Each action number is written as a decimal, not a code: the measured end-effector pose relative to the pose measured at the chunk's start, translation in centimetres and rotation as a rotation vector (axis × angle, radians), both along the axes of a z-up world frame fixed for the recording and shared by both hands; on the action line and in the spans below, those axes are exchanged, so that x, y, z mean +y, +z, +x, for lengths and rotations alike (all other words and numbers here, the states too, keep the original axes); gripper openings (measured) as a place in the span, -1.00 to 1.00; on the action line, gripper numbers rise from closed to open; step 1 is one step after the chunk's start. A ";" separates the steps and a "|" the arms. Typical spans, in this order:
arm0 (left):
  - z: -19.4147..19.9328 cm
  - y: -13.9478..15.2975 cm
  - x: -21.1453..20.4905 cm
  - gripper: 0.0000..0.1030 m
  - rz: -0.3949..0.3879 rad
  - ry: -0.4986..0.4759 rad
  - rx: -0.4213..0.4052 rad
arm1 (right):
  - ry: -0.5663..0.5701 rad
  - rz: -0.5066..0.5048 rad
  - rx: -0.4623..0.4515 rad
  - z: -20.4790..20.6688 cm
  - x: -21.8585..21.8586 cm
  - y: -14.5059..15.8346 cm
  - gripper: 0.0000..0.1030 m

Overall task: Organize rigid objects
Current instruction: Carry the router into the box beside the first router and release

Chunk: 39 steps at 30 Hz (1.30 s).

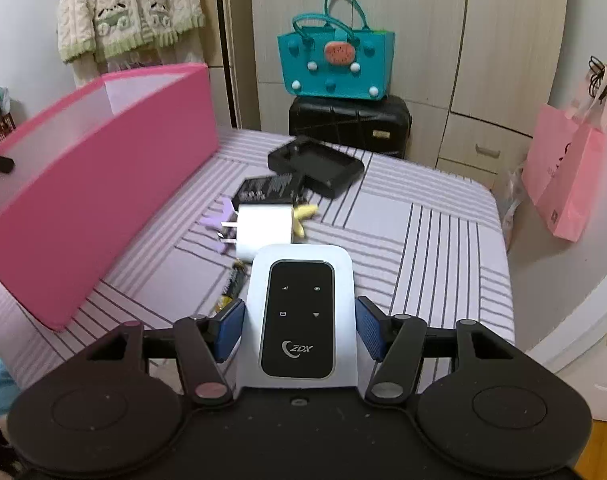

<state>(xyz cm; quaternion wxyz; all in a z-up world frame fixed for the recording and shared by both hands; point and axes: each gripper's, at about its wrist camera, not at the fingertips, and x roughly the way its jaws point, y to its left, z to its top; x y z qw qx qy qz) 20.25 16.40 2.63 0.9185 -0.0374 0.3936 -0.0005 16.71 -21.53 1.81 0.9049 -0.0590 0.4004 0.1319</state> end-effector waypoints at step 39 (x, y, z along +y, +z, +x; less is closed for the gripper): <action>0.2 0.0 0.6 -0.88 -0.022 -0.068 0.010 | 0.954 -0.010 0.526 10.2 28.5 1.6 0.27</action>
